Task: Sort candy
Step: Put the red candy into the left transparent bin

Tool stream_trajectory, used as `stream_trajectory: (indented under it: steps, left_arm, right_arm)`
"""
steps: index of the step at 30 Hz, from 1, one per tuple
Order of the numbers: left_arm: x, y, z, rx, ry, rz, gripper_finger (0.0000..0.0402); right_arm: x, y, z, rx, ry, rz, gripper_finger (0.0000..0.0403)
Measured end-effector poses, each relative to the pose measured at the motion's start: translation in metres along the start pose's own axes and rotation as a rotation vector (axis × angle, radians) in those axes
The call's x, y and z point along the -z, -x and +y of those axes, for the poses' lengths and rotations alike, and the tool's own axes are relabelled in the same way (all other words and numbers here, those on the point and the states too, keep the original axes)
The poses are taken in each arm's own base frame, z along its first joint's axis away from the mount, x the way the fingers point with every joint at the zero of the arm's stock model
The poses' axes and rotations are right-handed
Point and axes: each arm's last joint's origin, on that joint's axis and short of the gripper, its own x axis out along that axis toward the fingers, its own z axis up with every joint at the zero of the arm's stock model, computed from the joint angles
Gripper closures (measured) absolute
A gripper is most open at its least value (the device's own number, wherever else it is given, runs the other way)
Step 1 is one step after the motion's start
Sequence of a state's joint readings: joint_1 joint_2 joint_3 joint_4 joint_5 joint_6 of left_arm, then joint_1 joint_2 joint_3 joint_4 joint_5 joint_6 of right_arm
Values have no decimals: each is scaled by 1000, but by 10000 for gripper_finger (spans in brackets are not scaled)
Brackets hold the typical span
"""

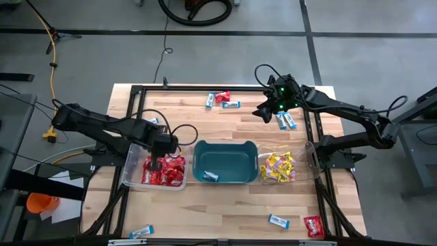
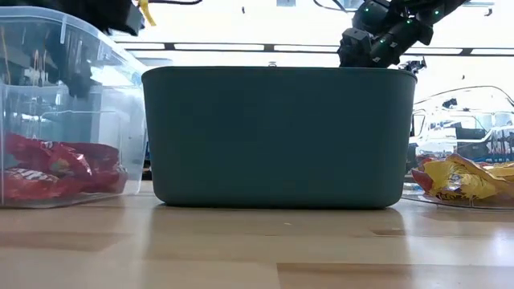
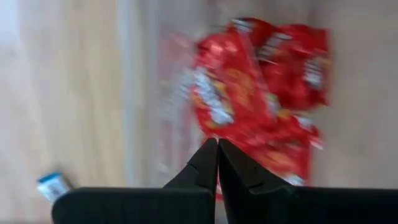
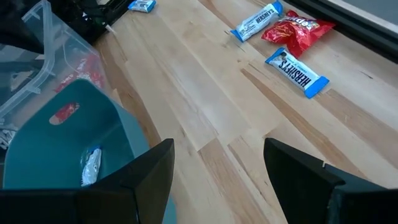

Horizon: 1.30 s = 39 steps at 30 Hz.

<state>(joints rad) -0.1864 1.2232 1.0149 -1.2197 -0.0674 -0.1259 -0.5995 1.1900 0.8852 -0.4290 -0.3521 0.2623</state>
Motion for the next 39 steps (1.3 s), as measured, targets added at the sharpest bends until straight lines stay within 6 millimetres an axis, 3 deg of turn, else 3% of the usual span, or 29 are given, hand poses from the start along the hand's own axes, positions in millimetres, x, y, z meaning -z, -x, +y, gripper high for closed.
stream_trajectory:
  steps: [4,7,11,15,20,26,29,34,39]
  left_arm:
    - [3,22,1,42,-9,14,401]
    - [2,44,4,37,-9,-78,401]
    - [-6,70,19,-60,58,-332,401]
    - [-25,81,38,-124,54,-566,401]
    - [-64,62,76,-231,66,-637,401]
    - [-107,-7,129,-199,67,-520,400]
    - [-124,-28,151,-213,81,-455,389]
    - [-133,-31,173,-118,118,-365,372]
    - [-106,-13,179,-8,214,-343,391]
  right_arm:
    - [0,5,2,-8,24,-15,160]
    - [-1,8,4,-12,25,-29,160]
    - [-2,9,5,-35,7,-34,160]
    - [-5,6,5,-58,-20,-50,160]
    - [-8,7,6,-67,-31,-78,160]
    - [-14,12,10,-94,-44,-148,160]
    - [-19,16,12,-117,-79,-205,160]
    - [-25,18,13,-88,-145,-284,160]
    - [-28,11,10,-23,-244,-332,160]
